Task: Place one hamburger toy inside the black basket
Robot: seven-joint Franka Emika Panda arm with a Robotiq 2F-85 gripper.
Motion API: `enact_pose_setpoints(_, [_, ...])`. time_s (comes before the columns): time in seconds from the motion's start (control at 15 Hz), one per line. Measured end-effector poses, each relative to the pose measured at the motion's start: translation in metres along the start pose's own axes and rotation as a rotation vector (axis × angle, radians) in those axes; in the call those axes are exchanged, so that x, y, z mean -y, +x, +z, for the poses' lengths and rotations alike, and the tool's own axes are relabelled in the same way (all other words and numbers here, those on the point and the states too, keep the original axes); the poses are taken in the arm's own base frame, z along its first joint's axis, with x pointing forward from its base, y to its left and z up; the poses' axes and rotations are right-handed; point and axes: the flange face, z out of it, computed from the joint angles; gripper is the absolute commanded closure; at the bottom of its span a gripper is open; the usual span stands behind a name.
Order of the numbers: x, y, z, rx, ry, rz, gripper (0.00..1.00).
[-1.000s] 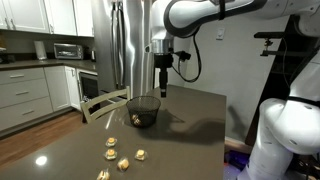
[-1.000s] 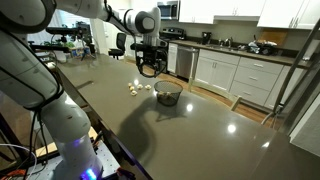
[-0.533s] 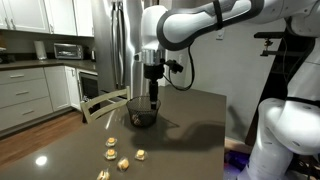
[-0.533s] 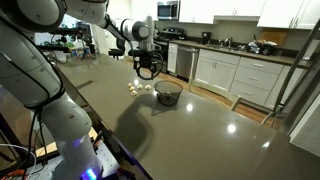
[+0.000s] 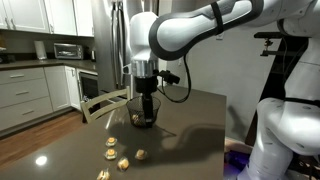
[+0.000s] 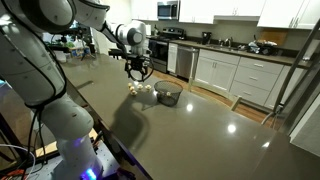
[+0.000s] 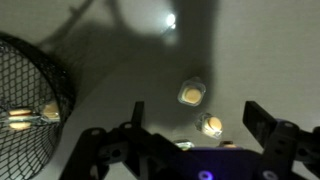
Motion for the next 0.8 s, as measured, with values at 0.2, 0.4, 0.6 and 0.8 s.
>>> enact_pose_setpoints(0.2, [0.019,0.005,0.006,0.001,0.041,-0.017,0.0])
enact_pose_setpoints(0.4, [0.031,0.009,0.007,-0.017,0.051,-0.032,0.0])
enact_pose_setpoints(0.6, [0.04,0.015,0.011,-0.07,0.033,-0.05,0.0])
enact_pose_setpoints(0.8, [0.046,0.018,0.024,-0.121,0.014,-0.06,0.0])
